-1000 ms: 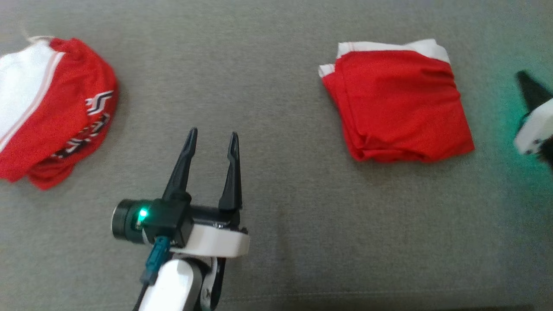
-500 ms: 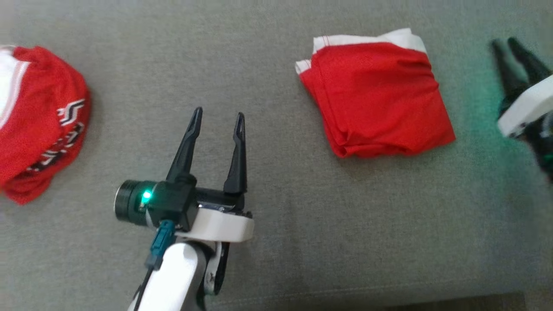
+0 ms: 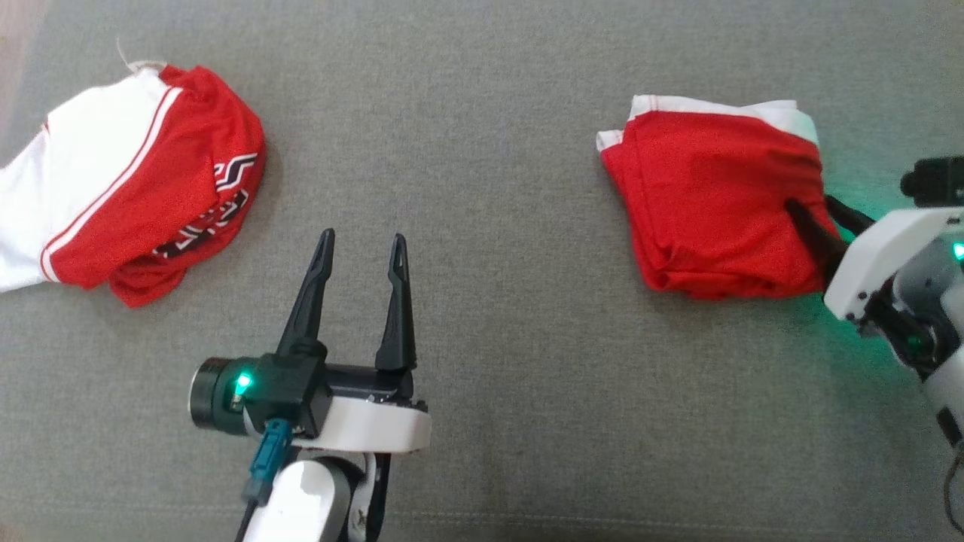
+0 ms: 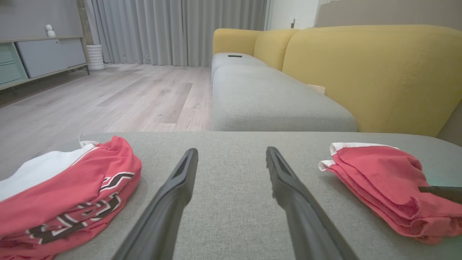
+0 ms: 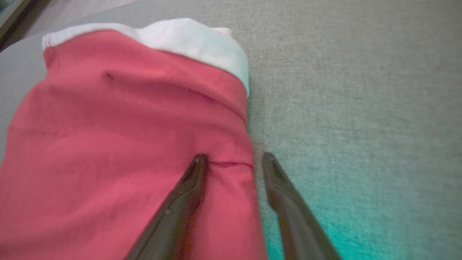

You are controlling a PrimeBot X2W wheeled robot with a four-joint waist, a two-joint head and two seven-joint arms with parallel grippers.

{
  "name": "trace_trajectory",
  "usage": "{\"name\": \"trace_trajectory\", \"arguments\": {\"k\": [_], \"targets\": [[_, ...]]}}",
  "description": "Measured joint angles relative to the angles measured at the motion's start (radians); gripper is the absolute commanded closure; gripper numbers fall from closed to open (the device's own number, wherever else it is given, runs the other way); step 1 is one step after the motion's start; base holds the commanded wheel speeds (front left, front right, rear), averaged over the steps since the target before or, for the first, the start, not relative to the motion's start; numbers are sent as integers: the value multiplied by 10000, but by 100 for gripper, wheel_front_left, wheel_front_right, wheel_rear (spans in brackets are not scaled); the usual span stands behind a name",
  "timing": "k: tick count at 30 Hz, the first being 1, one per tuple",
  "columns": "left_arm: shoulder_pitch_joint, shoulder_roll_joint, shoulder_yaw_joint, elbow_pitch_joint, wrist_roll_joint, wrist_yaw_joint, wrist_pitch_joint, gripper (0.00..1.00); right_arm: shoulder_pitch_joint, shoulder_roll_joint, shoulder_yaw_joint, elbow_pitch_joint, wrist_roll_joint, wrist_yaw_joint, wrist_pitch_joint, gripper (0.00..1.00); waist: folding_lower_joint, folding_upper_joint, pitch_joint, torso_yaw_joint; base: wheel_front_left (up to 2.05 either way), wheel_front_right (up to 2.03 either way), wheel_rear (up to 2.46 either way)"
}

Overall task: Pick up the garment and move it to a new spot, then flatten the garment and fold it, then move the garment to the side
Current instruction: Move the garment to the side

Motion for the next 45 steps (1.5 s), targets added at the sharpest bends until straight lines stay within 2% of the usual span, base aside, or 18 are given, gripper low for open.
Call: {"name": "trace_trajectory", "arguments": {"k": [4, 9, 12, 15, 20, 28, 31, 32, 36, 39, 41, 42, 45], "targets": [[-13, 0, -2, -12, 0, 35, 0, 0, -372, -59, 341, -182, 221, 0, -2, 100, 4, 0, 251, 51, 0, 0, 0], [-31, -2, -2, -23, -33, 105, 0, 0, -406, -491, 625, -301, 211, 0, -441, 100, 4, 0, 285, -249, 0, 0, 0], [-43, 0, 17, -100, -33, 104, 0, 0, -534, -1035, 656, -311, 77, 0, -560, 100, 3, 0, 309, -559, 0, 0, 0], [-151, -2, -15, -127, -31, 94, 0, 0, -806, -1848, 587, -495, -98, 0, -719, 100, 3, 0, 452, -900, 0, 0, 0], [-924, -2, -73, -201, 10, -61, 0, 0, -1291, -3070, 171, -675, -167, 0, -757, 100, 4, 0, 1105, -1293, 0, 0, 0], [-2080, -8, -468, -640, 531, -247, -2, 0, -1548, -4190, -742, -487, -368, 0, -1208, 100, 5, 0, 2340, -1787, 0, 0, 0], [-2329, -6, -671, -729, 616, -257, -2, 0, -1661, -4378, -1218, -105, -677, 0, -1653, 100, 6, 0, 2719, -1891, 0, 0, 0], [-2389, -8, -717, -750, 616, -257, -2, 0, -1766, -4385, -1390, 71, -905, 0, -1889, 0, 6, 0, 2809, -1909, 0, 0, 0], [-2499, -6, -763, -746, 614, -257, -2, 0, -2112, -4228, -1755, 464, -1524, 0, -2403, 0, 7, -1, 2820, -1904, 0, 0, 0], [-2467, -8, -763, -612, 593, -255, -2, 0, -2194, -3628, -1785, 731, -2280, 0, -2767, 0, 3, 0, 2477, -1870, 0, 0, 0], [-2322, -8, -721, -466, 583, -249, -2, 0, -2129, -3001, -1766, 965, -2715, 0, -2968, 0, 4, 0, 2107, -1810, 0, 0, 0], [-1987, -10, -654, -314, 462, -245, -2, 0, -1968, -2316, -1661, 1041, -2920, 0, -3057, 0, 2, 0, 1675, -1746, 0, 0, 0], [-1178, 21, -428, 119, 244, -236, -2, 0, -1347, -1287, -1429, 984, -2917, 0, -3221, 0, 1, 0, 927, -1651, 0, 0, 0]]}}
